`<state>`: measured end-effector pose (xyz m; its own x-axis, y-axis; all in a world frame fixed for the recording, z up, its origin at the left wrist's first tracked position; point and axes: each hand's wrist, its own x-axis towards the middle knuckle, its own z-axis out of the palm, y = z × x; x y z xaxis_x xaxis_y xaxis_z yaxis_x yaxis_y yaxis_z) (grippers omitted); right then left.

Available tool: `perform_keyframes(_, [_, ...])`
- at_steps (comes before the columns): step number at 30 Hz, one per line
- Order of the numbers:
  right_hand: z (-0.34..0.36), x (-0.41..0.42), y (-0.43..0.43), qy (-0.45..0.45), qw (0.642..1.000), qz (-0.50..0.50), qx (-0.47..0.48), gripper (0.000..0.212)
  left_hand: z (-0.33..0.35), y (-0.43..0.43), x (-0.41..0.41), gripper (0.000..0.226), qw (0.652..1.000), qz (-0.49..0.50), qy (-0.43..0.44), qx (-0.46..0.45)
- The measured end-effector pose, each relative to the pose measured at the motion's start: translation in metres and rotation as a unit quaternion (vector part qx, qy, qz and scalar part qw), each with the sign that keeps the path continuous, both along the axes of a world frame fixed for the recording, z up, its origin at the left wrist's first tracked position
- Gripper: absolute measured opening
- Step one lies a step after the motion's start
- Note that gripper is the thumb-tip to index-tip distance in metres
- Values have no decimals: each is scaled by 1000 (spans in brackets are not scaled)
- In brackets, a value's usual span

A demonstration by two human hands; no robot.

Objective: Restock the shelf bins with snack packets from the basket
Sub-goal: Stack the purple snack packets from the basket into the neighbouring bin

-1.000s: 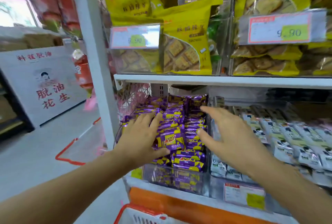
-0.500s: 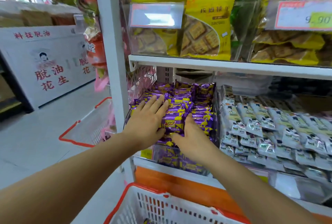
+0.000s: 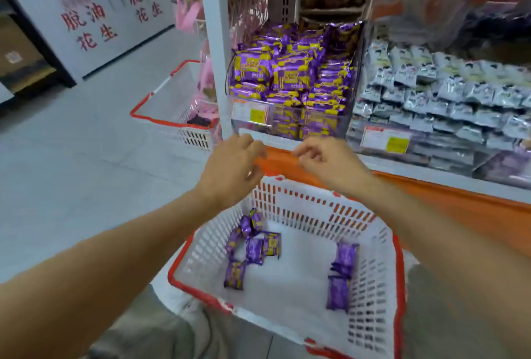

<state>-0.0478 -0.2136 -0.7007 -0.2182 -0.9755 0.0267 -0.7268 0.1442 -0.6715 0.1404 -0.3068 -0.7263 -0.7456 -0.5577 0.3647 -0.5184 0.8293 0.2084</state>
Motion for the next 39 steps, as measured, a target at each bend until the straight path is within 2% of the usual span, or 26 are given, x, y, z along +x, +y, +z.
perform_keyframes(3, [-60, 5, 15, 17, 988, 35, 149, 21, -61, 24, 14, 23, 981, 44, -106, 158])
perform_keyframes(5, [-103, 8, 23, 16, 974, 35, 224, 25, -100, 36, 17, 24, 946, 84, -184, 253])
perform_keyframes(7, [-149, 8, 31, 0, 960, 16, 280, 28, -136, 44, 14, 30, 912, 118, -225, 323])
perform_keyframes(12, [-240, -4, 48, -1, 916, -70, 395, 47, -214, 46, 7, 36, 851, 164, -296, 402])
perform_keyframes(14, [-266, -12, 52, 20, 896, -107, 430, 50, -241, 41, 2, 39, 837, 166, -318, 412])
perform_keyframes(17, [-296, -18, 59, 47, 875, -182, 447, 61, -270, 34, -11, 63, 850, 158, -319, 388])
perform_keyframes(19, [-309, -18, 64, 124, 875, -188, 428, 67, -281, 31, -19, 79, 872, 131, -325, 341])
perform_keyframes(21, [-320, -18, 65, 190, 877, -183, 402, 76, -291, 30, -26, 84, 885, 93, -347, 297])
perform_keyframes(24, [-332, -23, 62, 235, 874, -185, 382, 88, -302, 27, -30, 82, 887, 68, -376, 259])
perform_keyframes(27, [-338, -30, 58, 256, 871, -179, 380, 85, -308, 24, -31, 72, 885, 63, -398, 234])
perform_keyframes(31, [-346, -32, 62, 283, 862, -171, 385, 80, -310, 29, -31, 68, 906, 79, -346, 231])
perform_keyframes(33, [-351, -28, 62, 270, 857, -177, 403, 81, -311, 31, -30, 68, 908, 74, -340, 234])
perform_keyframes(36, [-355, -25, 56, 226, 855, -197, 424, 67, -310, 31, -29, 69, 891, 71, -365, 260])
perform_keyframes(39, [-355, -27, 53, 205, 856, -220, 421, 67, -309, 30, -27, 68, 887, 62, -365, 275])
